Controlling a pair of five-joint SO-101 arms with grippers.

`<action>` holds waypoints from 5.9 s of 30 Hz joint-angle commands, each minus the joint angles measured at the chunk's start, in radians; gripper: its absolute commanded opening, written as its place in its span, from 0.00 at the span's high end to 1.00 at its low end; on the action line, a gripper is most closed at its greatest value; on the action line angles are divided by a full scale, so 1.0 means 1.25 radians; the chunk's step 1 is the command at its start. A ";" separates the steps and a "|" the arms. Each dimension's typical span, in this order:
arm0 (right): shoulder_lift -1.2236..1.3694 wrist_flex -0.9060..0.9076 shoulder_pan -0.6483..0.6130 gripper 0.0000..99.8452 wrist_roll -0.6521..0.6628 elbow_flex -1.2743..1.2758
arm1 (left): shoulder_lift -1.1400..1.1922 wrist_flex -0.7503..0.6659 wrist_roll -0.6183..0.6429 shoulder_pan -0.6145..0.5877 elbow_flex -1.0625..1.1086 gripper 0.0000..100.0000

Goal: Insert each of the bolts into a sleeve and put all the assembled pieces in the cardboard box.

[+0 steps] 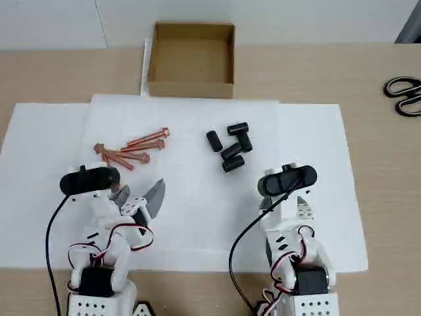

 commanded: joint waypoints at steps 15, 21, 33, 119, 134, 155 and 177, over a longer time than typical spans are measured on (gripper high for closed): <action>-0.013 0.006 0.006 0.84 0.006 0.005 | -0.007 0.000 0.004 0.000 -0.003 0.72; -0.013 0.006 0.006 0.84 0.006 0.005 | -0.007 0.000 0.004 0.000 -0.003 0.72; -0.013 0.006 0.006 0.84 0.006 0.005 | -0.007 0.000 0.004 0.000 -0.003 0.72; -0.009 0.139 0.035 0.84 0.072 -0.223 | -0.001 0.054 -0.070 -0.028 -0.126 0.72; 0.406 0.164 0.033 0.84 0.085 -0.679 | 0.097 0.125 -0.150 -0.141 -0.303 0.72; 1.240 0.250 -0.033 0.84 -0.022 -1.237 | 1.273 0.368 -0.149 -0.190 -1.114 0.72; 1.940 0.321 -0.069 0.84 -0.020 -1.784 | 1.450 0.430 -0.221 -0.184 -1.228 0.72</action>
